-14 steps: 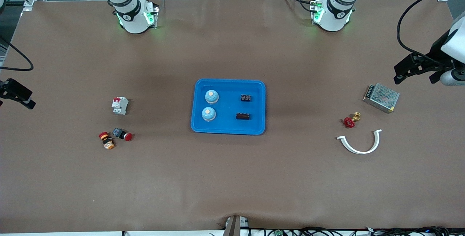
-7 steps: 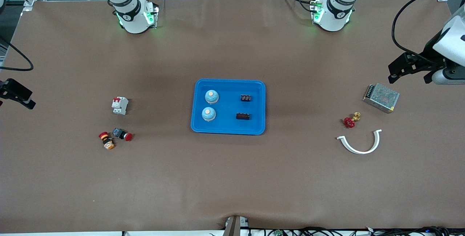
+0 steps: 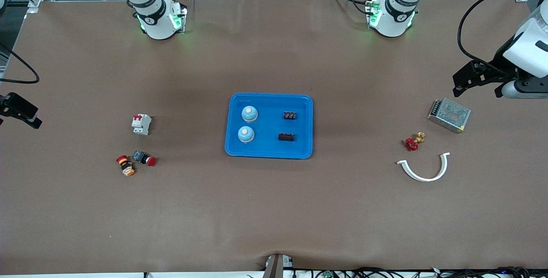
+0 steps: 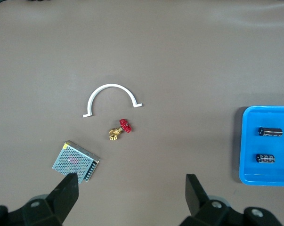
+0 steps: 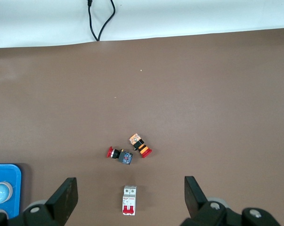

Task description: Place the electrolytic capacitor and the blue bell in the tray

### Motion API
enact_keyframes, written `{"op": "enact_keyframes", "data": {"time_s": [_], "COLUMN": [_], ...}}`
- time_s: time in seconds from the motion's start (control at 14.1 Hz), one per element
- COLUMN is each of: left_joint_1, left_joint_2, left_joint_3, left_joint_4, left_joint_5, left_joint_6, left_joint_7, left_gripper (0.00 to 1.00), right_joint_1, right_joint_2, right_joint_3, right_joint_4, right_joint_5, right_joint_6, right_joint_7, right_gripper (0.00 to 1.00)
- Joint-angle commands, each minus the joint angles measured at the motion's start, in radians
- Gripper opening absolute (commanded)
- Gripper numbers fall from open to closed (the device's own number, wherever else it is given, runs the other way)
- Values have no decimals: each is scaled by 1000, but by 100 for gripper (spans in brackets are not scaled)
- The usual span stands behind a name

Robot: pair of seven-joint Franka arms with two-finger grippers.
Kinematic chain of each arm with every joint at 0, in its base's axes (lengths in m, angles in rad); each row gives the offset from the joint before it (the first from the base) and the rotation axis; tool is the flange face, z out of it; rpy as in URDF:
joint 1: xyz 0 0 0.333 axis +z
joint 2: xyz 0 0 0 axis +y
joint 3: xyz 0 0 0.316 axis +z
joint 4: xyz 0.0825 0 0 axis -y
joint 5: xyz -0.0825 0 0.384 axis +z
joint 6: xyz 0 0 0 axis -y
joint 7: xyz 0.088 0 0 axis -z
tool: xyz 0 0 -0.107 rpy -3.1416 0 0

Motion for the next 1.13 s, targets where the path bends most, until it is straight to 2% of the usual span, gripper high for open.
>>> {"op": "enact_keyframes", "data": {"time_s": [0.0,1.06], "left_joint_1": [3,3], "left_joint_2": [-13,-2], "left_joint_3": [-4,-4], "left_joint_4": [-6,-11], "left_joint_5": [-9,8], "left_joint_6": [-15,-96], "left_joint_7": [4,48], "left_gripper": [100,100], "right_joint_1": [-1,-1], "right_joint_2": [1,1], "right_joint_3": [2,2], "right_joint_4": [11,11], "right_joint_5": [-11,-11], "right_joint_6": [-2,-1], "right_joint_7": [6,6], "right_gripper": [100,100]}}
